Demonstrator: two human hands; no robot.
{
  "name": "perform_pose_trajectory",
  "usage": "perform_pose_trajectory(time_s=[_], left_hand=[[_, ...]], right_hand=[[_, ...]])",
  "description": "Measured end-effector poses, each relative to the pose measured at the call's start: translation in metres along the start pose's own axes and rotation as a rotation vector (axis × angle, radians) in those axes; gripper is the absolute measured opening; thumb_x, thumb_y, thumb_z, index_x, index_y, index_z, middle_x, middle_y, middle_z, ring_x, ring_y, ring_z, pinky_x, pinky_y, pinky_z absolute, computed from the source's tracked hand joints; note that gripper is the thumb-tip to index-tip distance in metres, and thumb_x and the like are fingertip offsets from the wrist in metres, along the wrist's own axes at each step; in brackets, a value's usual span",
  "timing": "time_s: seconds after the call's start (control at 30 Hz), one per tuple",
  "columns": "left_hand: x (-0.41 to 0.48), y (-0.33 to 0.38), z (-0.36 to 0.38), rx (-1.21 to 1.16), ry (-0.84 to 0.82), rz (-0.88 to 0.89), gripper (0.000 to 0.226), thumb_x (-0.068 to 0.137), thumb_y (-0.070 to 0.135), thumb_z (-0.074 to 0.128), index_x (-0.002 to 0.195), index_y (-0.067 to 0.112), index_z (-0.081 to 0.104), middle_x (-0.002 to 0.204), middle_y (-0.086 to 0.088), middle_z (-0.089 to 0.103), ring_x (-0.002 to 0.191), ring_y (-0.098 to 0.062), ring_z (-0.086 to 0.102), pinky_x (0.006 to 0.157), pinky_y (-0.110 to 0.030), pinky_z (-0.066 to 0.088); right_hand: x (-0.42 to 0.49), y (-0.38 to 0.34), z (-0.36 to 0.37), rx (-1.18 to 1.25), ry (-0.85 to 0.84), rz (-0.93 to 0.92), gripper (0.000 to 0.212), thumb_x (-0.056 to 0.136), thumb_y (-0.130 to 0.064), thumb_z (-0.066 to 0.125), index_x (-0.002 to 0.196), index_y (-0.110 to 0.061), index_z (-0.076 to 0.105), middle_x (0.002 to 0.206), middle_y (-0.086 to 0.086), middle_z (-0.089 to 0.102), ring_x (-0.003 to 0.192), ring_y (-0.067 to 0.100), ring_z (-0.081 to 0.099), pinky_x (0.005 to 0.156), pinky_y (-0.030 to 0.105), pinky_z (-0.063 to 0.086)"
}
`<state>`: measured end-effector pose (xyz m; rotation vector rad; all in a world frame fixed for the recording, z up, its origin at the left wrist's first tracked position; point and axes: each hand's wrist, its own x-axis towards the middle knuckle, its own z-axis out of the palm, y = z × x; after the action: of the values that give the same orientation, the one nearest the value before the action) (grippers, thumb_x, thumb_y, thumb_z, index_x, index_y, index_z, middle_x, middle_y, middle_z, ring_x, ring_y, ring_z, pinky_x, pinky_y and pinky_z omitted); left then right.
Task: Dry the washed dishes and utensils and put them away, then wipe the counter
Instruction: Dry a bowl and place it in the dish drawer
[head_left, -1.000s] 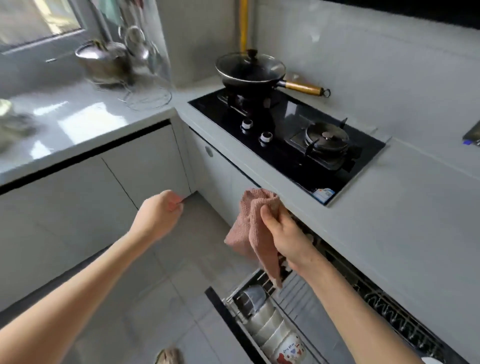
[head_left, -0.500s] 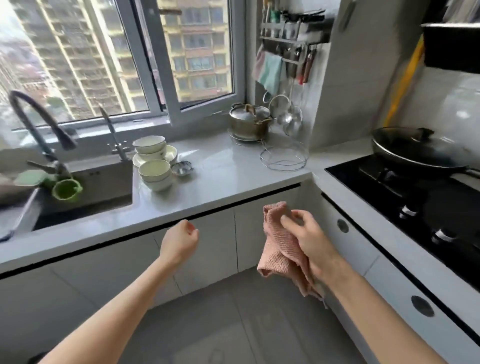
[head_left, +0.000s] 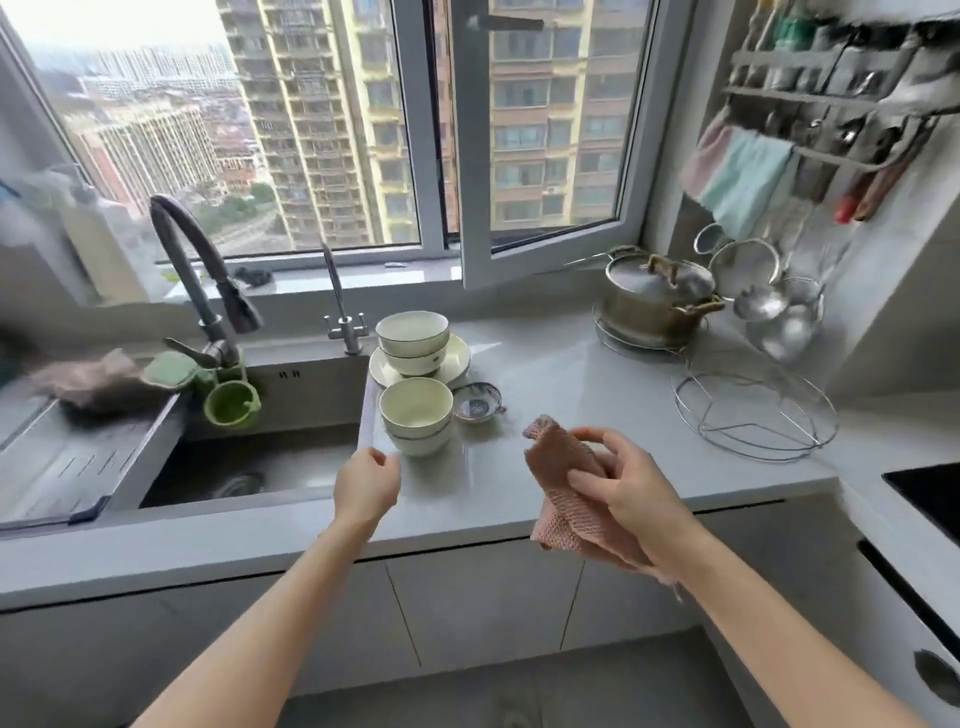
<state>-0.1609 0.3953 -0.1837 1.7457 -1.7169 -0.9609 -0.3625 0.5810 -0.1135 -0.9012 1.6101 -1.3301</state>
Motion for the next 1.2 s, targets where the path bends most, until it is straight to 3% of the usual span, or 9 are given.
perform_pose_trajectory(time_s=[0.13,0.3,0.47,0.67,0.8,0.93,1.0,1.07,1.2], left_hand=[[0.069,0.021,0.018,-0.153,0.008,-0.209,0.019,0.091,0.020,0.048,0.098,0.003,0.051,0.089,-0.007,0.055,0.068,-0.026,0.064,0.059,-0.033,0.056],[0.131,0.026,0.038,0.059,-0.019,-0.350,0.017,0.084,0.017,0.053,0.094,0.004,0.049,0.079,-0.005,0.058,0.049,-0.022,0.059,0.054,-0.025,0.050],[0.163,0.022,0.044,0.359,-0.102,-0.376,0.007,0.070,0.009,0.052,0.075,0.007,0.057,0.062,-0.003,0.057,0.058,-0.020,0.056,0.050,-0.020,0.040],[0.180,0.035,0.041,0.500,-0.208,-0.307,0.019,0.076,0.001,0.040,0.064,0.009,0.052,0.046,-0.004,0.056,0.029,-0.011,0.050,0.039,-0.016,0.041],[0.192,0.045,0.036,0.631,-0.234,-0.127,0.017,0.077,-0.001,0.041,0.071,0.008,0.054,0.056,-0.004,0.058,0.051,-0.021,0.060,0.053,-0.024,0.048],[0.191,0.061,0.036,0.887,-0.173,0.145,0.022,0.083,-0.003,0.047,0.103,0.005,0.051,0.098,-0.009,0.062,0.088,-0.028,0.059,0.062,-0.028,0.038],[0.189,0.061,0.036,1.032,-0.050,0.455,0.033,0.059,0.002,0.074,0.087,0.005,0.057,0.078,-0.012,0.063,0.058,-0.023,0.057,0.047,-0.023,0.032],[0.191,0.055,0.034,1.106,0.002,0.617,0.049,0.019,0.000,0.078,0.059,0.009,0.051,0.045,-0.005,0.048,0.030,-0.014,0.041,0.036,-0.013,0.016],[0.200,0.035,0.034,1.078,0.095,0.839,0.048,0.040,-0.014,0.047,0.071,0.017,0.027,0.045,-0.001,0.040,0.034,-0.013,0.039,0.032,-0.014,0.019]], right_hand=[[0.085,-0.007,0.002,-0.004,-0.058,-0.005,0.037,0.087,0.005,0.058,0.105,-0.027,0.060,0.100,0.009,0.072,0.086,0.025,0.070,0.080,0.039,0.054],[0.164,-0.009,0.003,0.001,-0.144,0.036,0.036,0.088,0.007,0.056,0.106,-0.025,0.059,0.095,0.007,0.073,0.080,0.022,0.069,0.071,0.030,0.055],[0.208,0.001,0.003,0.011,-0.180,0.070,0.035,0.088,0.007,0.056,0.109,-0.021,0.059,0.096,0.009,0.072,0.081,0.025,0.069,0.068,0.029,0.054],[0.233,0.016,0.005,0.017,-0.165,0.103,0.035,0.088,0.008,0.055,0.109,-0.020,0.058,0.093,0.008,0.072,0.079,0.022,0.069,0.069,0.028,0.053],[0.243,0.020,0.012,0.030,-0.154,0.113,0.034,0.089,0.007,0.055,0.109,-0.021,0.058,0.096,0.009,0.072,0.085,0.027,0.069,0.076,0.037,0.055],[0.250,0.018,0.021,0.048,-0.110,0.111,0.034,0.090,0.005,0.055,0.108,-0.024,0.059,0.097,0.007,0.072,0.087,0.027,0.069,0.079,0.039,0.055],[0.253,0.014,0.027,0.052,-0.103,0.103,0.035,0.090,0.006,0.054,0.108,-0.023,0.058,0.099,0.010,0.072,0.088,0.028,0.069,0.080,0.039,0.055],[0.256,0.011,0.032,0.049,-0.097,0.085,0.035,0.090,0.007,0.054,0.110,-0.022,0.057,0.100,0.011,0.071,0.089,0.028,0.069,0.081,0.040,0.055],[0.258,0.004,0.045,0.025,-0.065,0.030,0.036,0.089,0.008,0.055,0.109,-0.021,0.057,0.100,0.010,0.071,0.090,0.027,0.069,0.085,0.043,0.055]])
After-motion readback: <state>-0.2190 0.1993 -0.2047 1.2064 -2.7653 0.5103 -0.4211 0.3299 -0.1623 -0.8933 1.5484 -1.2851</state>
